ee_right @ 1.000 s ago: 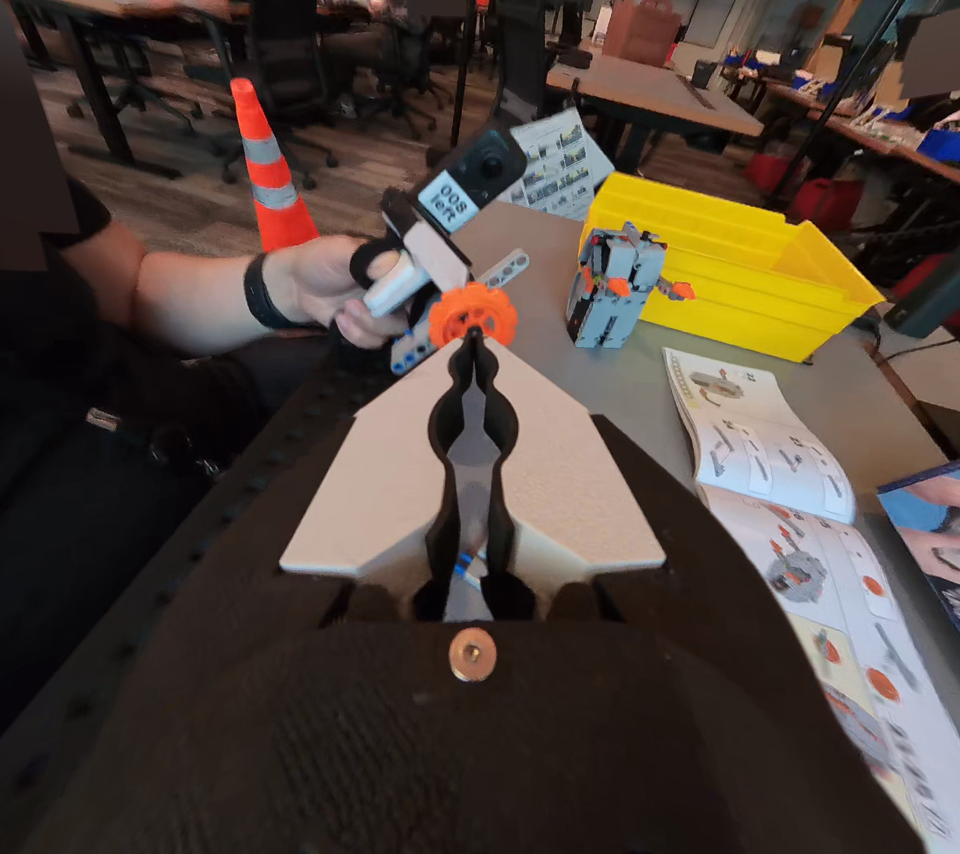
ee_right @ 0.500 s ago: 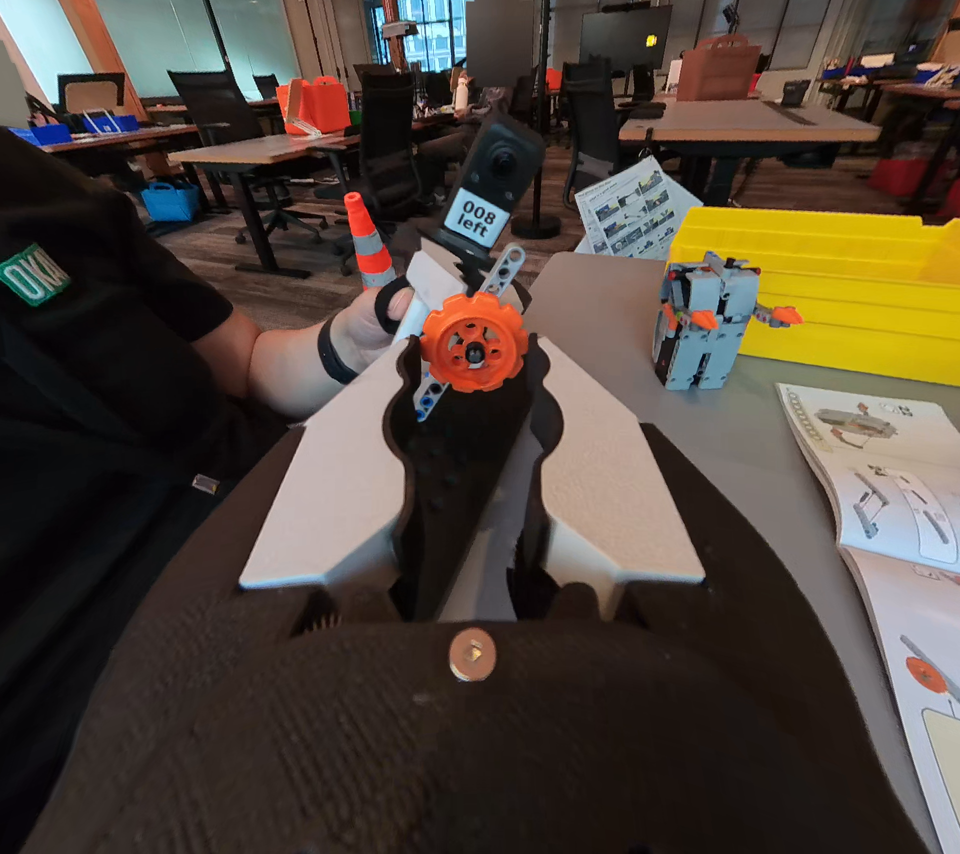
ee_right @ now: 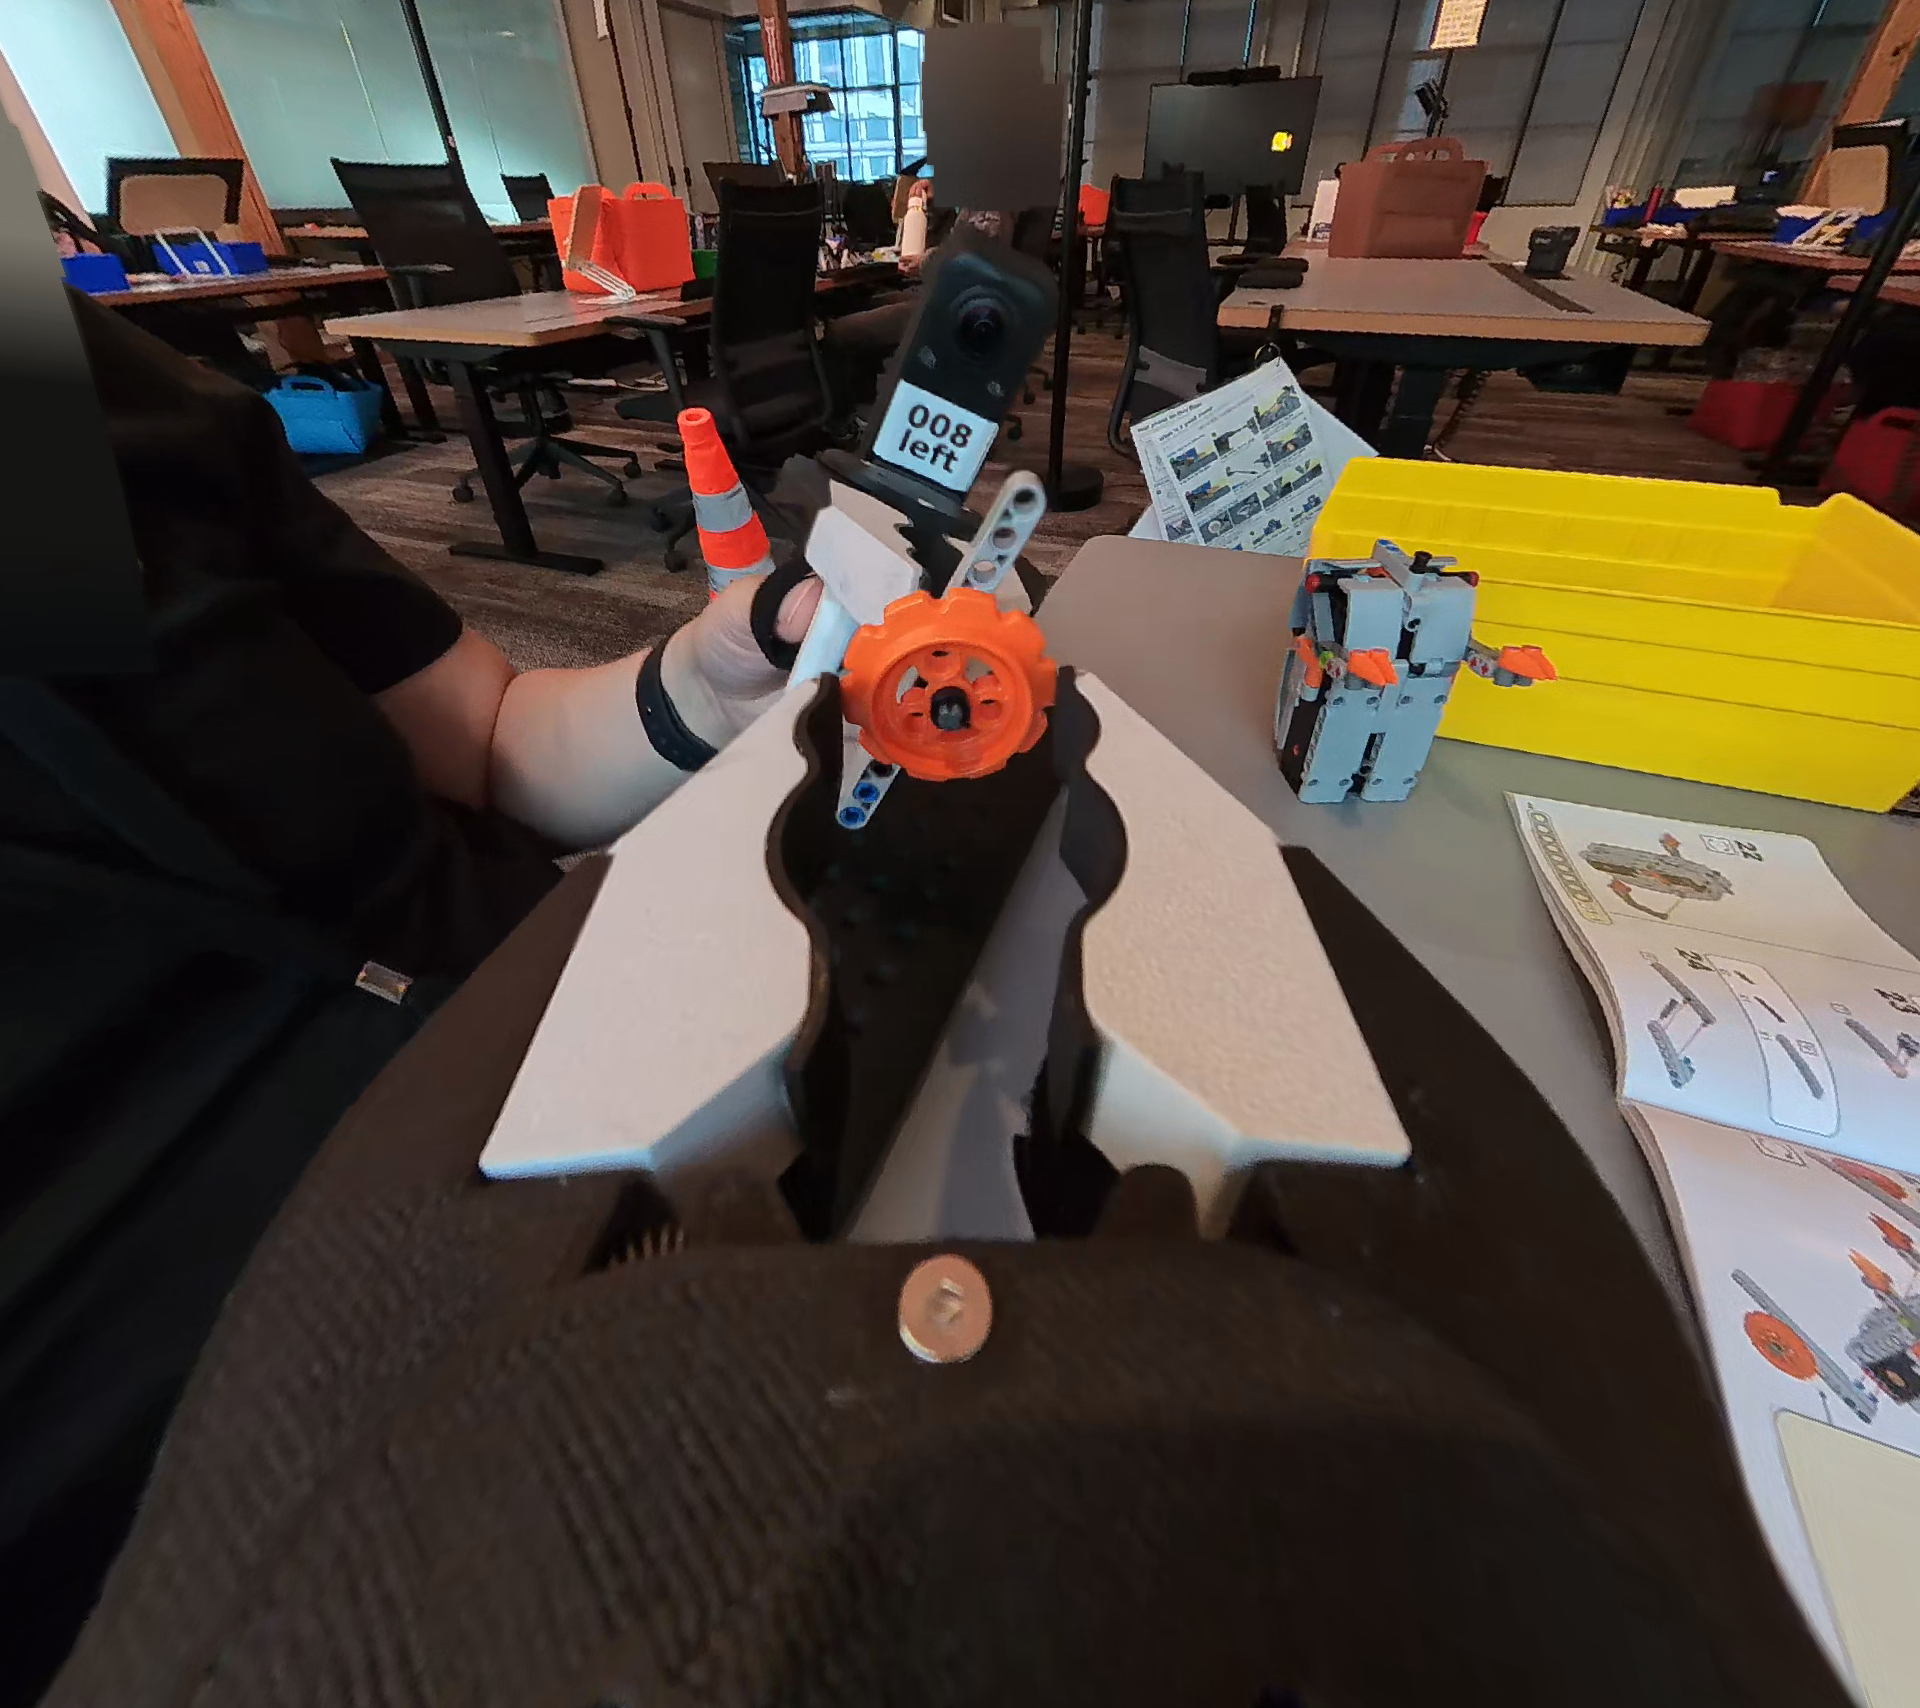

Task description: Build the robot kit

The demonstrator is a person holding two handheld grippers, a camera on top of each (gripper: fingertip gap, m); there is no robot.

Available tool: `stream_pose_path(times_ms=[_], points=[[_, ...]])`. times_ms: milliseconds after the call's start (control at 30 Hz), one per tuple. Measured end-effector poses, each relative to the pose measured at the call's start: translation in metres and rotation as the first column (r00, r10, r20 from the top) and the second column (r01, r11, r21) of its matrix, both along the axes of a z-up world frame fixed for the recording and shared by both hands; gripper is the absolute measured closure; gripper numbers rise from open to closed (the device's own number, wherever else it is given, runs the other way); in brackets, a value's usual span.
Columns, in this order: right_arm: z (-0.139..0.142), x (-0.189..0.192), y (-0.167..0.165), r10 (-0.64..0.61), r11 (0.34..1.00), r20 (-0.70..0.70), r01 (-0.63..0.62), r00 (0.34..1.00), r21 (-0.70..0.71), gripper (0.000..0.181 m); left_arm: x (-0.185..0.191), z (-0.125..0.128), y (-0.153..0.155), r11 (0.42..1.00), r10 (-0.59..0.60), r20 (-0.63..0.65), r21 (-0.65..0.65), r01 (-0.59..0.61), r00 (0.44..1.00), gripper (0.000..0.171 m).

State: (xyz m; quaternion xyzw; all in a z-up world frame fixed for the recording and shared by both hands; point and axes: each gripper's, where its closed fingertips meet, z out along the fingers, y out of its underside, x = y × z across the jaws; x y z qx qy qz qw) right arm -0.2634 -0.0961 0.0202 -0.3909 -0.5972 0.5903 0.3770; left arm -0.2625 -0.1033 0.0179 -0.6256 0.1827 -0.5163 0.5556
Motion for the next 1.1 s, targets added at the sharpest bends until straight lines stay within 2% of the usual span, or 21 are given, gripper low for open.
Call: stream_pose_path(times_ms=[167, 233, 300, 367, 467, 600, 733, 833, 900, 967, 1033, 1100], points=[[-0.008, -0.002, 0.006, -0.021, 1.0, 0.033, 0.02, 0.999, 0.004, 0.141, -0.002, -0.01, 0.006, 1.0, -0.003, 0.017, -0.025, 0.004, 1.0, 0.166], [-0.018, -0.005, 0.016, -0.064, 0.998, 0.088, 0.063, 0.994, 0.014, 0.141, -0.007, -0.022, 0.014, 0.997, 0.01, -0.001, -0.071, -0.01, 1.0, 0.165], [-0.036, -0.004, 0.036, -0.134, 0.991, 0.209, 0.129, 0.969, 0.036, 0.141, -0.019, -0.041, 0.026, 0.993, 0.062, -0.074, -0.098, -0.069, 0.995, 0.149], [-0.057, 0.003, 0.066, -0.276, 0.96, 0.327, 0.246, 0.904, 0.13, 0.141, -0.027, -0.057, 0.028, 0.99, 0.071, -0.142, -0.11, -0.087, 0.987, 0.148], [-0.095, 0.019, 0.096, -0.397, 0.918, 0.517, 0.322, 0.758, 0.233, 0.142, -0.033, -0.078, 0.023, 0.988, 0.033, -0.249, -0.141, -0.07, 0.968, 0.149], [-0.13, 0.021, 0.112, -0.423, 0.902, 0.643, 0.364, 0.639, 0.232, 0.141, -0.045, -0.085, 0.024, 0.986, 0.042, -0.294, -0.14, -0.087, 0.955, 0.154], [-0.148, 0.012, 0.119, -0.447, 0.891, 0.666, 0.365, 0.597, 0.271, 0.141, -0.052, -0.085, 0.024, 0.985, 0.028, -0.268, -0.158, -0.073, 0.963, 0.154], [-0.159, 0.007, 0.119, -0.448, 0.89, 0.673, 0.366, 0.589, 0.272, 0.141, -0.057, -0.082, 0.024, 0.985, 0.027, -0.234, -0.159, -0.066, 0.972, 0.154], [-0.157, 0.008, 0.117, -0.477, 0.873, 0.665, 0.401, 0.576, 0.279, 0.135, -0.059, -0.081, 0.023, 0.985, 0.026, -0.214, -0.16, -0.061, 0.976, 0.154], [-0.143, 0.014, 0.114, -0.566, 0.821, 0.62, 0.437, 0.543, 0.368, 0.132, -0.062, -0.08, 0.022, 0.985, 0.025, -0.207, -0.161, -0.059, 0.978, 0.154], [-0.125, 0.007, 0.097, -0.606, 0.795, 0.544, 0.439, 0.579, 0.418, 0.137, -0.064, -0.079, 0.021, 0.985, 0.027, -0.197, -0.161, -0.06, 0.98, 0.153], [-0.133, -0.004, 0.068, -0.529, 0.848, 0.592, 0.394, 0.607, 0.355, 0.141, -0.065, -0.081, 0.022, 0.979, 0.033, -0.193, -0.19, -0.07, 0.981, 0.154]])
